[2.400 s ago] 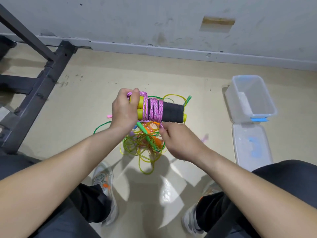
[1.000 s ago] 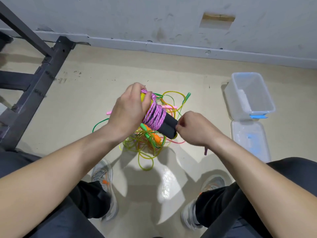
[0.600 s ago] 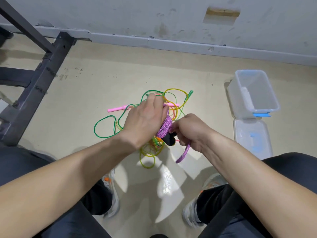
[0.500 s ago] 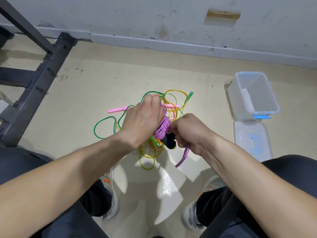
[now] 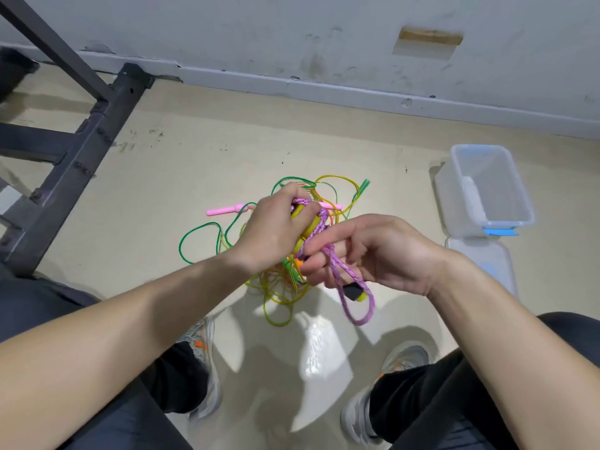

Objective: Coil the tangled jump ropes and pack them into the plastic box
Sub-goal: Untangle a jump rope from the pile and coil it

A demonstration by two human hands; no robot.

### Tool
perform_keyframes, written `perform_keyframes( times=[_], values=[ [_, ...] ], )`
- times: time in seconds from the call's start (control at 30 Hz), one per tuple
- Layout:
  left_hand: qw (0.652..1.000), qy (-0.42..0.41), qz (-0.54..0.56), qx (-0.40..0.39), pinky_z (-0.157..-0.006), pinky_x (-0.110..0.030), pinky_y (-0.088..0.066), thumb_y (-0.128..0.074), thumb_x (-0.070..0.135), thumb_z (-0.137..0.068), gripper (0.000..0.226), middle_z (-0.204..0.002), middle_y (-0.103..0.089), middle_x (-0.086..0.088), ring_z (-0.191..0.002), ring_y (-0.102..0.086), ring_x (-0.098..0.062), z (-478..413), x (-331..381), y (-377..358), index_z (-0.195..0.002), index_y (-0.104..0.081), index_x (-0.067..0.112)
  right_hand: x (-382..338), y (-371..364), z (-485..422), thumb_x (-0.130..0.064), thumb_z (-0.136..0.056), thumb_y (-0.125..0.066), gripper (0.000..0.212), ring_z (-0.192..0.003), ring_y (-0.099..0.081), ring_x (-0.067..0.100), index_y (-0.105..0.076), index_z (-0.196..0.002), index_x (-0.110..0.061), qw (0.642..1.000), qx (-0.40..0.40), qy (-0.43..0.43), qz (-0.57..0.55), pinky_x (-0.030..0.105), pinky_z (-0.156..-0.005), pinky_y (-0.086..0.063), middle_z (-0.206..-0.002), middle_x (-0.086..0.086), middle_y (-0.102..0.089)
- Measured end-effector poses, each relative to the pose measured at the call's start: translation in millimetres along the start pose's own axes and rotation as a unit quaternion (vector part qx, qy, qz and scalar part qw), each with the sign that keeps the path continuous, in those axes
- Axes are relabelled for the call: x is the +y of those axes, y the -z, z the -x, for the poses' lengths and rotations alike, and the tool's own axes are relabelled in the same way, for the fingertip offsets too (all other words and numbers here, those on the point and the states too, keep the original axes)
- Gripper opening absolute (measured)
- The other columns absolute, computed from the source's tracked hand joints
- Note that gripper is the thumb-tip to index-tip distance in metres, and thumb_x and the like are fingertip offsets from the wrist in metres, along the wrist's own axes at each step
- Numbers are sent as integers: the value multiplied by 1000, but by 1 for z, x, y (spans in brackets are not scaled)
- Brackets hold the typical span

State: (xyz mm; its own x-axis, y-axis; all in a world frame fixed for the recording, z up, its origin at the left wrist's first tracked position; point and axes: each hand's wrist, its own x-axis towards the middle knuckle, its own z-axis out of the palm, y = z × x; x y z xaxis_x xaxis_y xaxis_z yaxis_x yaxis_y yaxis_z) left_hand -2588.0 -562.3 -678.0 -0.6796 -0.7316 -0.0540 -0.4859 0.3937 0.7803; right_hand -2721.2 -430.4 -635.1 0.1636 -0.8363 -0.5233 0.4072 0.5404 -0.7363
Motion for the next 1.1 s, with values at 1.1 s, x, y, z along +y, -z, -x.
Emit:
perform_keyframes(
  times=[1.1],
  values=[
    [847,368,345,-165,-66,-37,-64,-68,14,-94,27,-103,-76,-17,-79,-76,-25,20,14,11,-117,-68,1,11,-5,-26,6,-96,-53,16,-41,-45,-1,-69,-95,2,939,230,252,50,10,-45,-33,-56,-10,-61]
  ],
)
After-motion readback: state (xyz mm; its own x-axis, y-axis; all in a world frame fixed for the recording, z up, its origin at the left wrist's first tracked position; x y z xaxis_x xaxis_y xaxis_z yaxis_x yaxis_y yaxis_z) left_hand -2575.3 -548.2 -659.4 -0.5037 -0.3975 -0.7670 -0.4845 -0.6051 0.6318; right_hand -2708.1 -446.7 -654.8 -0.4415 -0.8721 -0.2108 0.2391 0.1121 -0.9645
